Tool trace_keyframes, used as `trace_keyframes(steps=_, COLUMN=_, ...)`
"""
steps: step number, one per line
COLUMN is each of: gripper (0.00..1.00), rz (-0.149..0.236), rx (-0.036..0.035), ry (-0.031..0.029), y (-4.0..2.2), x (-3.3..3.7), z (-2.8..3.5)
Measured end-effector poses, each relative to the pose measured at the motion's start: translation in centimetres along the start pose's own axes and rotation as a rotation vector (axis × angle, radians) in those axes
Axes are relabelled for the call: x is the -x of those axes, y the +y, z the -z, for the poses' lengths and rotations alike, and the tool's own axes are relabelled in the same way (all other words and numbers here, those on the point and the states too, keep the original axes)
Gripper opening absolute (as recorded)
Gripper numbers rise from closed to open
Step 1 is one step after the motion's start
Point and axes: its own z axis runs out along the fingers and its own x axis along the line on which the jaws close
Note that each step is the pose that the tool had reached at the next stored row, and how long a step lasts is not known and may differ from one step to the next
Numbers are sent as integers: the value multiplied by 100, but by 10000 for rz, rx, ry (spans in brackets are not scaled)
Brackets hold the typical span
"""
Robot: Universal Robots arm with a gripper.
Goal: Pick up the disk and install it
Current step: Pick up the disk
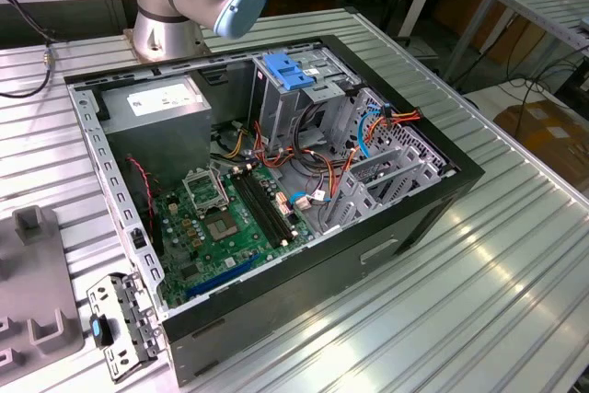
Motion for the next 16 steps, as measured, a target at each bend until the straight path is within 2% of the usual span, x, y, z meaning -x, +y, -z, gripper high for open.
trace_keyframes(steps=10, gripper=37, rz=-1, rx=-1, ry=-1, y=1, x=0, z=94)
trace_keyframes(steps=12, gripper=37, rz=0, rx=-1, ry=0, y=1, x=-1, z=140)
trace_keyframes(steps=16, gripper=37, rz=0, rx=-1, ry=-1, y=1, x=-1, z=188)
